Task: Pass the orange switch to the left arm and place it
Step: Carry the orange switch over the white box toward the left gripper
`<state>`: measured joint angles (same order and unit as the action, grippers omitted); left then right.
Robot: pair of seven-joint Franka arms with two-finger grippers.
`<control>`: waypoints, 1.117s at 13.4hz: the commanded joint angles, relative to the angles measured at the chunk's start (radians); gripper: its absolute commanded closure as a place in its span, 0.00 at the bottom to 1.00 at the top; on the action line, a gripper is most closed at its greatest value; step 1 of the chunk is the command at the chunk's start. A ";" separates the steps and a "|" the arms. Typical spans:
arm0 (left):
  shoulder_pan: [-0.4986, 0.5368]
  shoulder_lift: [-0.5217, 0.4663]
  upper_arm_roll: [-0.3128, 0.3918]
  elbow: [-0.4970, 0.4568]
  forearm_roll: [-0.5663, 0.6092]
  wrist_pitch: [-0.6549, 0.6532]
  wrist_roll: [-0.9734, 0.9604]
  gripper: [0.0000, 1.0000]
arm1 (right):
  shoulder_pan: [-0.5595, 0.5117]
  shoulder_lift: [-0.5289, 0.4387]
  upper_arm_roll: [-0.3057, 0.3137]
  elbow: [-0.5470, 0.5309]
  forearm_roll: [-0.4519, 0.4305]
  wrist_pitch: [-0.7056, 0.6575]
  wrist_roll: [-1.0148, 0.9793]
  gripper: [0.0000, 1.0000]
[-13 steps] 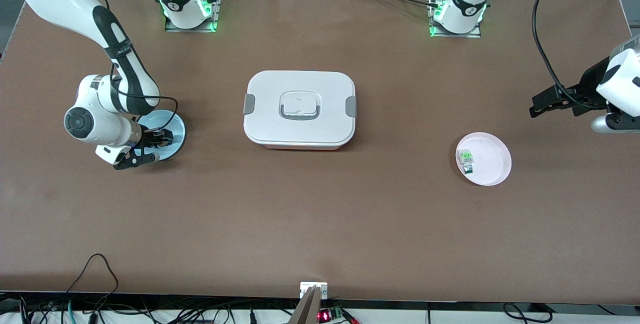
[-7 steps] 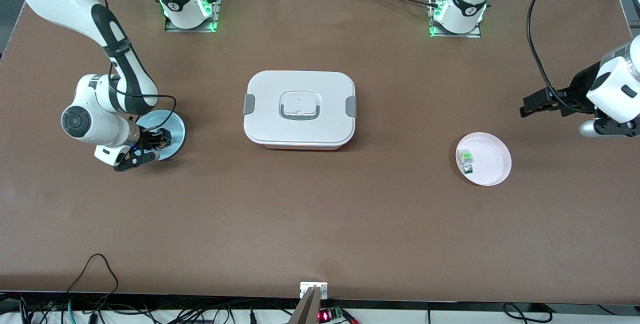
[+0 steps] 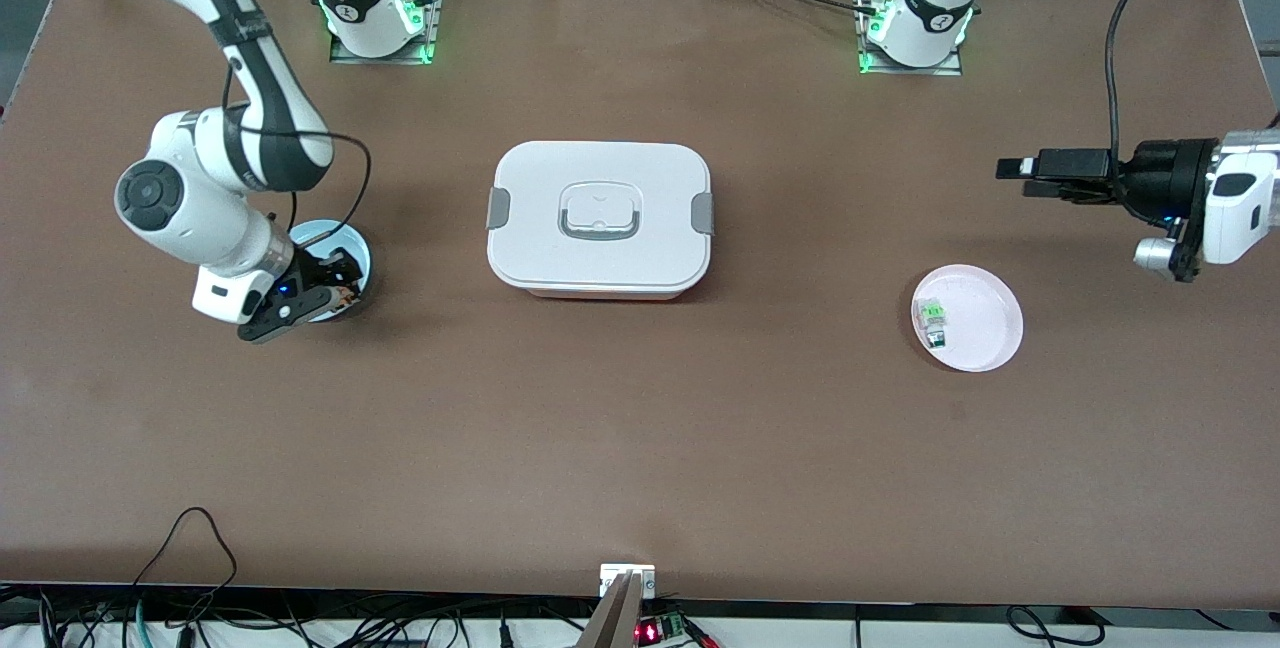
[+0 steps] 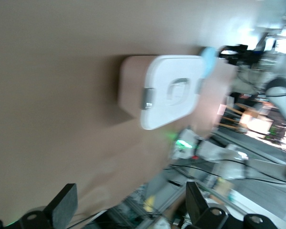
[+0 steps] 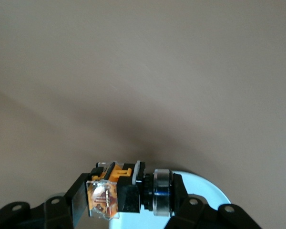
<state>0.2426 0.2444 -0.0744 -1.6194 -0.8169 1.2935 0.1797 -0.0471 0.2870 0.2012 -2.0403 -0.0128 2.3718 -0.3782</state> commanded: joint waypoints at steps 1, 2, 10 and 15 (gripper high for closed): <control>-0.011 -0.010 -0.004 -0.107 -0.243 0.000 0.062 0.00 | -0.008 -0.055 0.090 0.014 0.063 -0.005 -0.021 1.00; -0.017 -0.010 -0.013 -0.152 -0.342 0.006 0.088 0.00 | -0.008 -0.057 0.130 0.037 0.092 -0.003 -0.025 1.00; -0.074 -0.057 -0.146 -0.209 -0.481 0.183 0.098 0.00 | -0.004 -0.042 0.372 0.271 0.263 0.038 -0.018 1.00; -0.126 -0.056 -0.179 -0.211 -0.536 0.323 0.075 0.02 | 0.000 -0.016 0.519 0.292 0.309 0.255 -0.011 1.00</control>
<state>0.1175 0.2152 -0.2423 -1.7986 -1.3135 1.5771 0.2596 -0.0398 0.2344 0.6615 -1.7704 0.2756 2.5445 -0.3784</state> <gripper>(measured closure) 0.013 0.269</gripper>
